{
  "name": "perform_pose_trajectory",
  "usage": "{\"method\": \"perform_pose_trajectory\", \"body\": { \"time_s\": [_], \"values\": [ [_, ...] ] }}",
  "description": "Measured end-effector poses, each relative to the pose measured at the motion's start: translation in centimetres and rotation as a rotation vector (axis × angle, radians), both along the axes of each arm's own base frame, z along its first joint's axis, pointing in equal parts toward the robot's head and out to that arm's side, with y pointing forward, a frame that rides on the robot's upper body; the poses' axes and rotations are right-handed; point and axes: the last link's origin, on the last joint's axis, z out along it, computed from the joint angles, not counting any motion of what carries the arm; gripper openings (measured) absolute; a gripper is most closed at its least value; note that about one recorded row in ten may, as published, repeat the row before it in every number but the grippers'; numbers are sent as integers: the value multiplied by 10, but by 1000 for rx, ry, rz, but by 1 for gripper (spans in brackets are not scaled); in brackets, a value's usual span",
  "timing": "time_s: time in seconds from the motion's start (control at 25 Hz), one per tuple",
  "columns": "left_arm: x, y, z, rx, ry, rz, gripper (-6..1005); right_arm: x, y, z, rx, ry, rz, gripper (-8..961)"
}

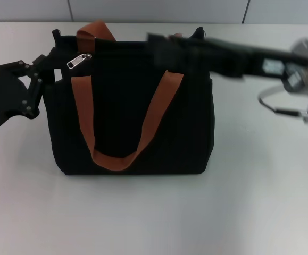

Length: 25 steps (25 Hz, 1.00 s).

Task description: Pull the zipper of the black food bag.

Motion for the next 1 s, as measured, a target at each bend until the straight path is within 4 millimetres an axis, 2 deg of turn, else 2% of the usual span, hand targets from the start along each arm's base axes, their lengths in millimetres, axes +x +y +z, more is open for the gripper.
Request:
{"method": "perform_pose_trajectory", "body": {
  "time_s": [0.12, 0.32, 0.4, 0.6, 1.0],
  "values": [
    [1, -1, 0, 4, -2, -7, 16, -22, 22, -4, -80, -68, -80, 754],
    [4, 2, 3, 21, -18, -16, 16, -39, 38, -12, -156, -158, -165, 751],
    [6, 4, 3, 26, -20, -24, 16, -47, 50, -26, -178, -306, -239, 749],
    [8, 6, 2, 30, -16, -31, 16, -59, 56, -41, -193, -410, -258, 746],
    [11, 7, 2, 33, -26, -46, 16, -64, 62, -57, -174, -492, -307, 740]
  ]
}}
